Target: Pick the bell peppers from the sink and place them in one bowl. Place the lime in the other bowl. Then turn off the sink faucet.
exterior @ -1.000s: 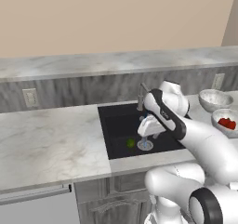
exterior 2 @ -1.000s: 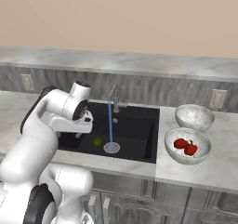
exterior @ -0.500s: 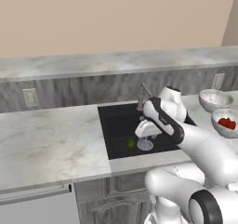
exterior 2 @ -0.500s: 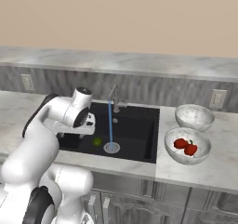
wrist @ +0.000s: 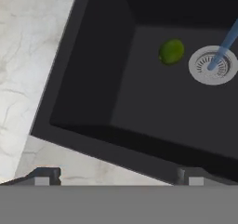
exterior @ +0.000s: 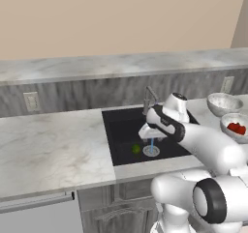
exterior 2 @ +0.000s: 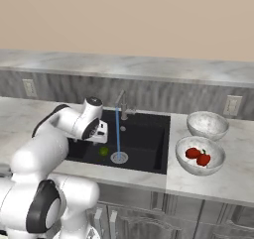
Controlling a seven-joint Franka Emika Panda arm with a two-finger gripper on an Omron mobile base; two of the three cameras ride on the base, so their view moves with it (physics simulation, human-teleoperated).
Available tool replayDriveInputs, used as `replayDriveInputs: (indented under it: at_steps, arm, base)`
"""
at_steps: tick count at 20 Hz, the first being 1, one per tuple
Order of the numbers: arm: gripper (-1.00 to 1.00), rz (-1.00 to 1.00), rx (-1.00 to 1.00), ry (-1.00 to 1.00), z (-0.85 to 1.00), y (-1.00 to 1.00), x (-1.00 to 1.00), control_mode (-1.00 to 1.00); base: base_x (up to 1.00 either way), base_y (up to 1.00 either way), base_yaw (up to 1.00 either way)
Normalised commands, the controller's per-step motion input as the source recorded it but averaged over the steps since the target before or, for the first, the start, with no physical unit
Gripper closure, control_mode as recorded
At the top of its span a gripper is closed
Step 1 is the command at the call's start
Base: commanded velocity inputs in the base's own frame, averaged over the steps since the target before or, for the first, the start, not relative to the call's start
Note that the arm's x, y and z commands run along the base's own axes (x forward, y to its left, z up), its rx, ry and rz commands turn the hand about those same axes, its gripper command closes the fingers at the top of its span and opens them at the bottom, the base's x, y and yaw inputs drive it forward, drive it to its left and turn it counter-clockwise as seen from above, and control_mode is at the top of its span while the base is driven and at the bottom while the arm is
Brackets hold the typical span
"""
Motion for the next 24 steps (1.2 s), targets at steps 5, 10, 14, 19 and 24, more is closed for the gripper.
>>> replayDriveInputs:
  at_steps: [5, 10, 14, 19, 24]
  arm:
    - [-1.00, -0.16, 0.00, 0.00, -0.12, -0.16, 0.42, -1.00]
    - [-1.00, -0.12, 0.00, 0.00, -0.21, -0.04, 0.32, -1.00]
    - [-1.00, -0.09, 0.00, 0.00, -0.31, 0.00, 0.23, -1.00]
    - [-1.00, -0.05, 0.00, 0.00, -0.35, 0.00, 0.25, -1.00]
    - [-1.00, -0.02, 0.00, 0.00, -0.25, 0.00, 0.30, -1.00]
  base:
    - [0.00, 0.00, 0.00]
    - [0.00, 0.00, 0.00]
    - [0.00, 0.00, 0.00]
    - [0.00, 0.00, 0.00]
    - [0.00, 0.00, 0.00]
